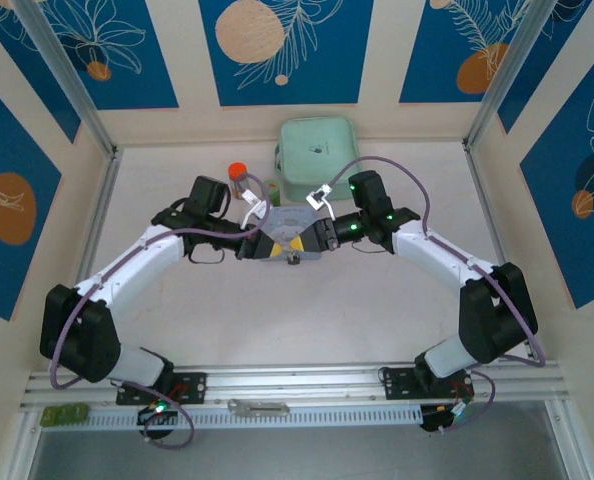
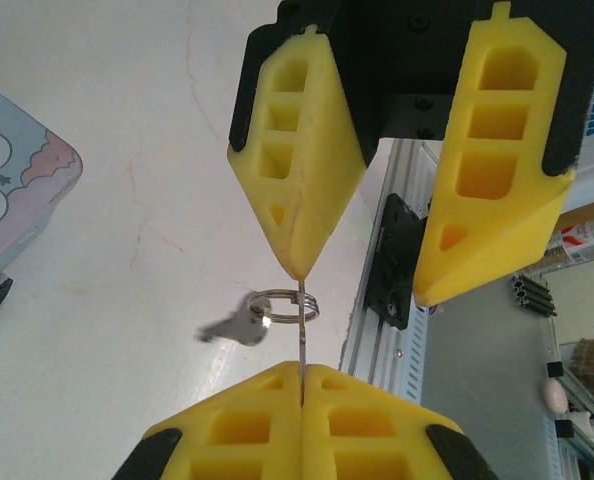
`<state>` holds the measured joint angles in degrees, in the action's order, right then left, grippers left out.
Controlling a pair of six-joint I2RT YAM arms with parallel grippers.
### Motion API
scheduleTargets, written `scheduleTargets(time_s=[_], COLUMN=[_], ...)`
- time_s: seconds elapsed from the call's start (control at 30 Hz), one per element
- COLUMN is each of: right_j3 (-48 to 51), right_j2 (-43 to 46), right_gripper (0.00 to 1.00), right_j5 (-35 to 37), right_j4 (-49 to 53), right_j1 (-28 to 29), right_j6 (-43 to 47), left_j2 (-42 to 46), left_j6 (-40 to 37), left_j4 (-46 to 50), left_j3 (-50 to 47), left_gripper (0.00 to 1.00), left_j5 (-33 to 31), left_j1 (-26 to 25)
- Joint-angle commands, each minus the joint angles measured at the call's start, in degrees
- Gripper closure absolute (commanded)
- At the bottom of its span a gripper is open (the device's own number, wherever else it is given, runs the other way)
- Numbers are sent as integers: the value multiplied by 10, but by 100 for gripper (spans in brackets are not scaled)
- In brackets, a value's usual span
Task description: Unlock the padlock with the key
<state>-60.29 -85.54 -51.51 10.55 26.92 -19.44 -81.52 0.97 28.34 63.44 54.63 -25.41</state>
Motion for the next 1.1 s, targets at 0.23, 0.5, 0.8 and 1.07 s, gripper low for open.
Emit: scheduleTargets(time_s=[0.23,0.5,0.8,1.07], right_j3=[-15,-12,19,61], right_j2=[-26,-17,5,54], right_gripper=[66,86,100,100], right_j5=[-17,-23,17,127], right_j4=[-12,-5,-51,-89], right_j1=[15,13,7,19], right_j6=[-12,-12,-41,-50], left_j2=[6,15,51,118], left_j6=[-12,-14,97,518], left_j4=[5,1,-94,-477], left_j3=[10,8,-31,-218], left_gripper=[100,100,1,0], left_j5=[27,2,-126,-266], left_j1=[-6,-5,2,8])
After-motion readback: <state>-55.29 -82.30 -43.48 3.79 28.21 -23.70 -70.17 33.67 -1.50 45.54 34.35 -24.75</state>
